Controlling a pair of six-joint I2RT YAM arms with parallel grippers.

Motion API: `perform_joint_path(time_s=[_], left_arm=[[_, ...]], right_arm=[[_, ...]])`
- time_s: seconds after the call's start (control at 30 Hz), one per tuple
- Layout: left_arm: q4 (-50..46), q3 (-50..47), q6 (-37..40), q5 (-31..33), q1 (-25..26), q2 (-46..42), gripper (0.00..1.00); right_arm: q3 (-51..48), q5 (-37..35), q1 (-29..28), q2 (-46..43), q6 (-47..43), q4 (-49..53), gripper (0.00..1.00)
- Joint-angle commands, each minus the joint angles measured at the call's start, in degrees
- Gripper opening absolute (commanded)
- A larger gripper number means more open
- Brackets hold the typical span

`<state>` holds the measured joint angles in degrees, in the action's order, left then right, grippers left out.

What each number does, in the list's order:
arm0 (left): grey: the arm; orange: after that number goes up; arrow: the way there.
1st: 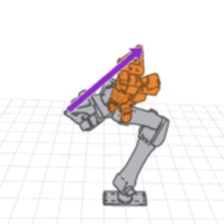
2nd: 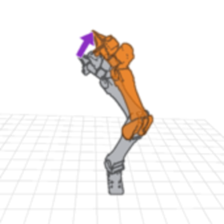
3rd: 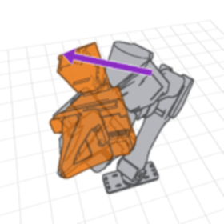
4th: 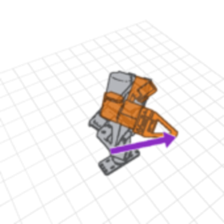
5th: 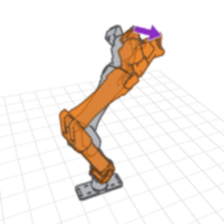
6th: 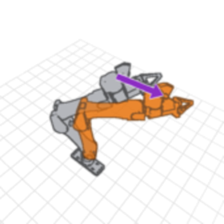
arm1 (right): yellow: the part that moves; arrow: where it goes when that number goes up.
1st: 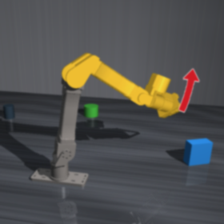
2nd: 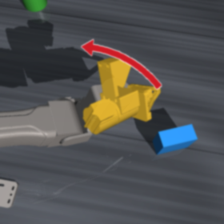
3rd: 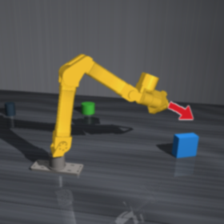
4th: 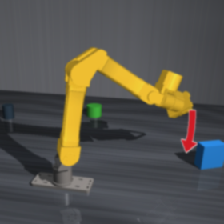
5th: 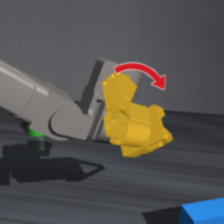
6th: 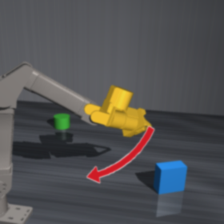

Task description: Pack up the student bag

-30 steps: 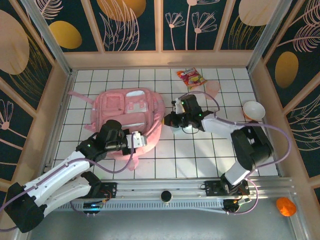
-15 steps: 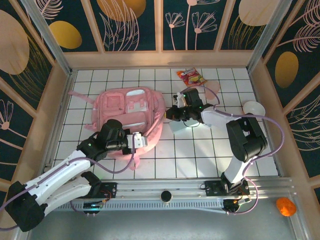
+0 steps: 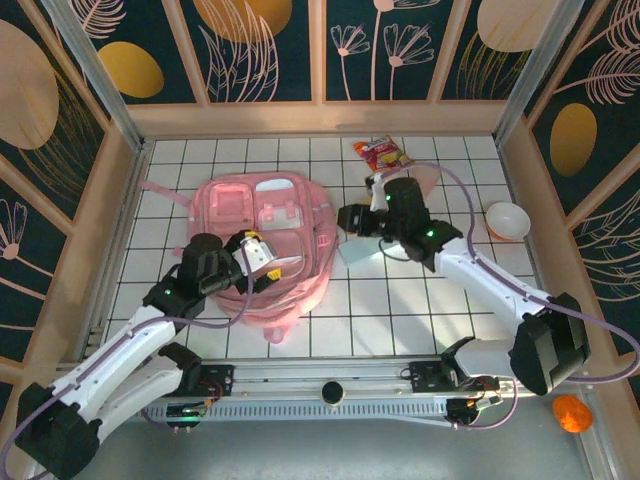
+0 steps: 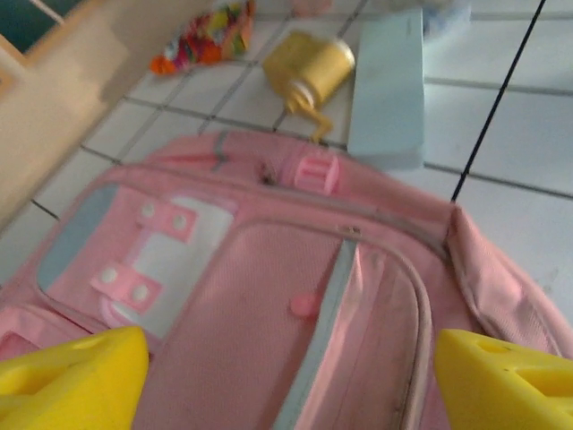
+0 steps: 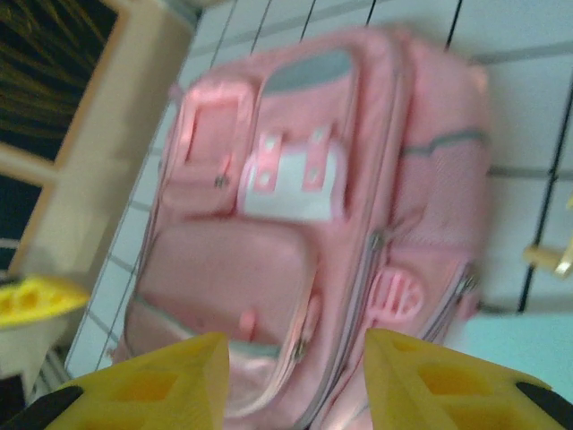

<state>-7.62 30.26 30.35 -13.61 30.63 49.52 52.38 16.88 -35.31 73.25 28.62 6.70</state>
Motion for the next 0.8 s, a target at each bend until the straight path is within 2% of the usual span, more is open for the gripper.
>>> perform_joint_path(time_s=[0.0,0.17,0.37,0.4,0.43,0.53,0.6,0.63,0.77], left_arm=[[-5.3,0.8,8.4,3.6,-0.2,4.7,0.85],[-4.5,2.0,14.9,2.8,-0.2,9.8,0.86],[3.1,2.6,12.4,2.8,-0.2,15.6,0.83],[3.5,3.1,12.1,2.7,-0.2,16.4,0.79],[3.6,3.5,12.0,2.5,-0.2,17.1,0.7],[2.5,5.3,10.1,1.9,-0.2,16.6,0.35],[1.8,6.2,8.3,1.0,-0.3,13.7,0.07],[1.5,6.4,7.8,0.0,-0.2,11.7,0.0],[0.9,6.6,5.2,-3.7,-0.8,3.9,0.0]], right_arm=[[-4.1,-3.9,-4.8,0.3,4.6,0.2,0.43],[-7.7,-4.8,-8.9,1.1,8.8,-6.6,0.43],[-8.3,-5.7,-10.9,2.9,9.3,-8.7,0.43],[-8.3,-5.9,-11.1,2.8,9.0,-8.8,0.43],[-8.5,-6.3,-11.2,2.5,8.6,-9.0,0.43],[-9.0,-8.4,-11.1,0.4,4.9,-8.6,0.43],[-9.5,-11.0,-10.4,-2.0,1.1,-8.5,0.45],[-9.9,-12.1,-9.6,-3.4,-0.9,-9.0,0.46],[-14.2,-7.0,-4.7,-8.4,-15.8,-16.4,0.48]])
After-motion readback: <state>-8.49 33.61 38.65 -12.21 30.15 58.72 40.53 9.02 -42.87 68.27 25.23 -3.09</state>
